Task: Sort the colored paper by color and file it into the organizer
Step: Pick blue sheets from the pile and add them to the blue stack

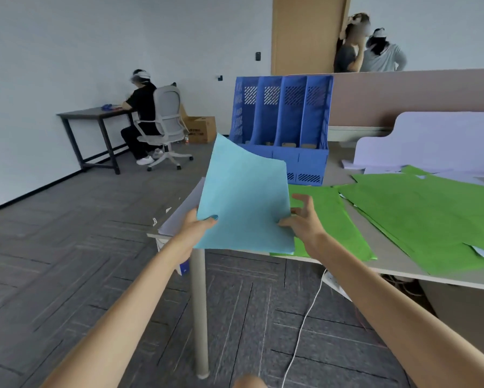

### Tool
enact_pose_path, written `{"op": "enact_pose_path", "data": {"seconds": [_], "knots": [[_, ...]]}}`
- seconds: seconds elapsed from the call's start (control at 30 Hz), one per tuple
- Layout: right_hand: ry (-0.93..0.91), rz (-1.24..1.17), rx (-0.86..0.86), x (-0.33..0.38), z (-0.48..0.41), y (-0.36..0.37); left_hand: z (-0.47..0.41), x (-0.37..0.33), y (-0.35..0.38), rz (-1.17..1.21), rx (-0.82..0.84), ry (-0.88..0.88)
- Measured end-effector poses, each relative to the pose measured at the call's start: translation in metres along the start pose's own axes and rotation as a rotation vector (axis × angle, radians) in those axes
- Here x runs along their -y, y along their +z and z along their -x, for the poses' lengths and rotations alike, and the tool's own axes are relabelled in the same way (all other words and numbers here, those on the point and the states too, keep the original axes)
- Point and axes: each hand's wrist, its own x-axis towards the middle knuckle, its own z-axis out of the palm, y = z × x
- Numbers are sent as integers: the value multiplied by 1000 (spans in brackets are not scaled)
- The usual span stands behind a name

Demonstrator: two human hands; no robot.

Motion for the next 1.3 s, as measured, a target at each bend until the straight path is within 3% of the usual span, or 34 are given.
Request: {"op": "enact_pose_path", "data": {"seconds": [0.17,0.37,0.7,0.9,1.0,1.13,1.3], "knots": [[-117,287,30,-3,-1,32,-18,13,-45,2,-77,23],[-385,790,-30,-15,-1,46,-36,22,-98,-79,-5,8],[-376,1271,244,-18,12,56,-42,38,-142,-59,27,-35],[-397,1204,138,-6,12,48,-45,38,-146,-21,15,-35],[-481,1264,88,-5,15,51,-45,37,-144,-10,16,-42],[-432,1328,5,-6,18,53,-43,33,-141,6,8,-66],[-364,1336,145,-15,14,54,-43,26,-144,-4,12,-50]]}}
